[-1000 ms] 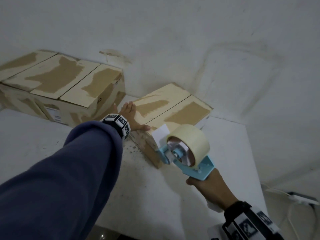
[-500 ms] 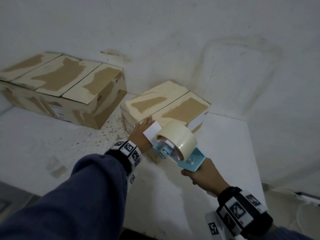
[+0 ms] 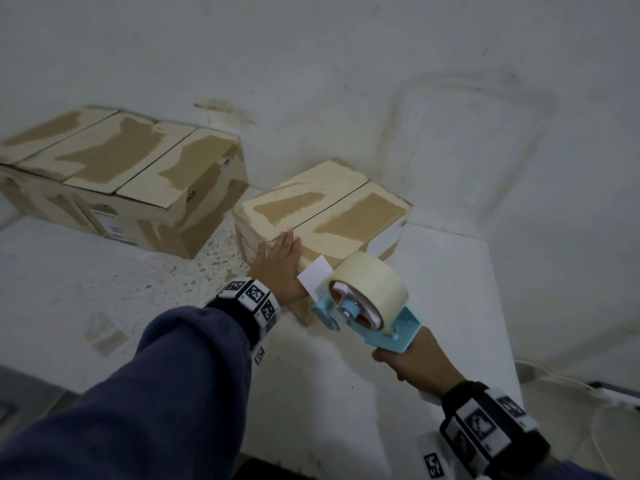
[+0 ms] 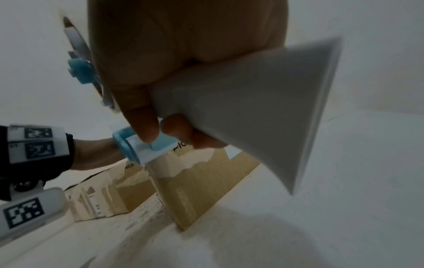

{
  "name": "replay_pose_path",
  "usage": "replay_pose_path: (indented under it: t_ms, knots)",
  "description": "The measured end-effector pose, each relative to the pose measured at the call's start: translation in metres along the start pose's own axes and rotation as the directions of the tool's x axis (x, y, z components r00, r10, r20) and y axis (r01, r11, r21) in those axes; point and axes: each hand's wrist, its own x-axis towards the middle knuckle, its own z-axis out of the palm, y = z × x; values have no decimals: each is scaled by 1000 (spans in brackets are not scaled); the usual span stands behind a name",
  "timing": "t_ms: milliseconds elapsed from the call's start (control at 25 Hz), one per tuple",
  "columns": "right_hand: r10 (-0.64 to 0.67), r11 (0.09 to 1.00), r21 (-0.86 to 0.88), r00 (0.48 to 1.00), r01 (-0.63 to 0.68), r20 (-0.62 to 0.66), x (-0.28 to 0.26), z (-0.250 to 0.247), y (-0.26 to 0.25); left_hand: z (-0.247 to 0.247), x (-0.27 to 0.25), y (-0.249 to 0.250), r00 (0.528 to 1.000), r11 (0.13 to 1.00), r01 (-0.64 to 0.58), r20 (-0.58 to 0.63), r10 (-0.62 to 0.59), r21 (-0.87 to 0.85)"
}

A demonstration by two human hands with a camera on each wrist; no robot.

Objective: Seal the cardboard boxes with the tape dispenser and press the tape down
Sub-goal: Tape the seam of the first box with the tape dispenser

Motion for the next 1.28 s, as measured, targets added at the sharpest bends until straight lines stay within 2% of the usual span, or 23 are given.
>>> replay_pose_path:
  t_ms: [400,480,560,640,880,1000,1120,1280]
  knots:
    - [28,998,58,1000,-27,-15,15,21,9,1,0,4,999,1000,28,-43,-28,14]
    - [25,998,63,999,-23,-20,18,26,9,4,-4,5,993,999,31,-110,-30,8]
    - [8,997,77,1000,-6,-27,20,29,9,8,-12,6,970,998,23,-238,-37,-61]
    - [9,995,98,999,-5,-40,21,30,12,11,-18,8,957,997,8,-290,-32,-83]
    - [29,993,115,999,-23,-46,23,33,15,7,-17,10,980,995,25,-199,-6,93]
    - [92,993,84,995,-89,-37,22,31,17,7,-18,11,988,992,20,-157,0,126]
    - [108,988,112,993,-103,-44,19,23,16,9,-18,10,978,998,14,-210,0,63]
    - [26,987,161,999,-19,-43,22,6,4,7,-16,7,965,1000,-18,-262,19,7]
